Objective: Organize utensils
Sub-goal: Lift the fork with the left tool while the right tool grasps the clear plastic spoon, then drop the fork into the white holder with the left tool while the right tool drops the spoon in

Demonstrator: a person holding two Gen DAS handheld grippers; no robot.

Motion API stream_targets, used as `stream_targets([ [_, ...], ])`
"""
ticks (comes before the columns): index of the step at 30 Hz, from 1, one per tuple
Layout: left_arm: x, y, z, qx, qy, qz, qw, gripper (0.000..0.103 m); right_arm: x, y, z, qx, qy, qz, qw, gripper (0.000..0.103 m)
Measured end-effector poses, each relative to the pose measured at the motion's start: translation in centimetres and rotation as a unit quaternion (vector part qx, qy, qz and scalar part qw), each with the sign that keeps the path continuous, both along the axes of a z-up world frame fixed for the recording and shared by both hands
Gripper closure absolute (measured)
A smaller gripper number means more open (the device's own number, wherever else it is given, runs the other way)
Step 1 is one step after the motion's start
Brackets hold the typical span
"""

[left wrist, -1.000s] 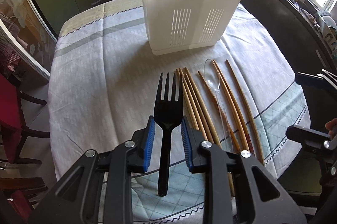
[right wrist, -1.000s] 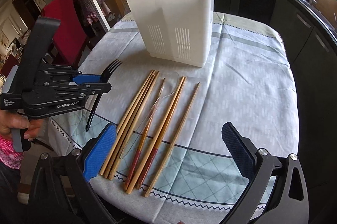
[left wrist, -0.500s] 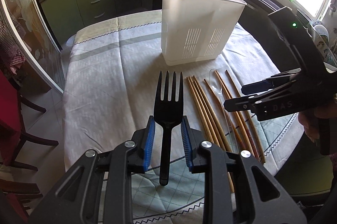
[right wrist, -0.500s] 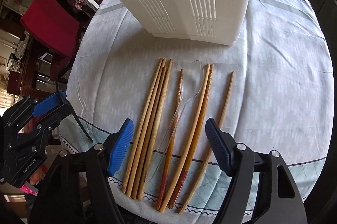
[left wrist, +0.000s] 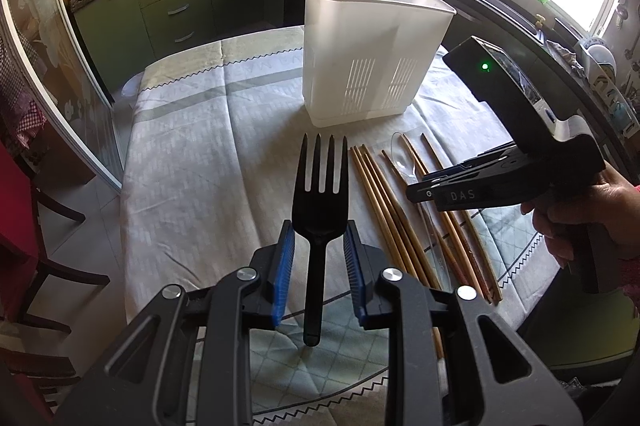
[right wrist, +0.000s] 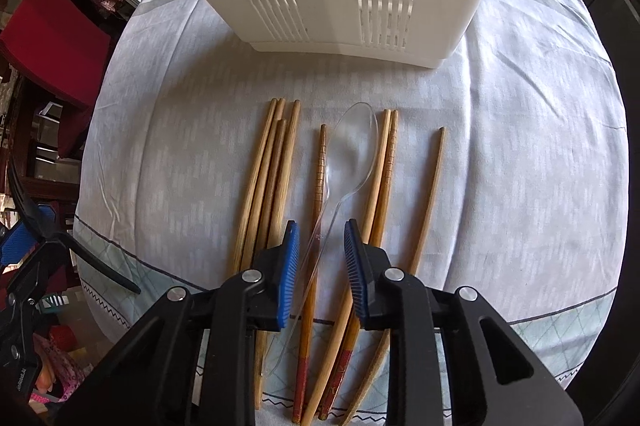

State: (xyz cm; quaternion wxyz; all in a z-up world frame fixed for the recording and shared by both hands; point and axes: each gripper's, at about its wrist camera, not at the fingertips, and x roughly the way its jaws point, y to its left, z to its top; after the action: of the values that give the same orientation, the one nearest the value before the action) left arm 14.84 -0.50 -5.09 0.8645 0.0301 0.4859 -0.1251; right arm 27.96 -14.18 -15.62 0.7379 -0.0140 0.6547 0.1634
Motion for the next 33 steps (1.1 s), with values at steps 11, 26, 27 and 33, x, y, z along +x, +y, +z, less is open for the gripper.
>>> stream_targets([
  [11,-0.4,0.5,0.4,-0.001,-0.009,0.002,1.0,0.079,0.0,0.2,0.5,0.024,-0.01,0.002,1.0,0.093],
  [26,-0.6,0.7,1.8,-0.012,-0.03,0.004,0.9995,0.079,-3.8,-3.5,3.9,0.117,-0.068,0.013,0.991,0.093],
  [27,-0.7,0.6,1.9,-0.013,-0.033,0.004,0.9994,0.079,-4.1,-3.8,4.1,0.121,-0.071,0.014,0.99,0.093],
  [33,-0.8,0.3,2.5,-0.015,-0.041,0.002,0.999,0.079,-5.7,-4.3,5.3,0.13,-0.092,0.022,0.987,0.093],
])
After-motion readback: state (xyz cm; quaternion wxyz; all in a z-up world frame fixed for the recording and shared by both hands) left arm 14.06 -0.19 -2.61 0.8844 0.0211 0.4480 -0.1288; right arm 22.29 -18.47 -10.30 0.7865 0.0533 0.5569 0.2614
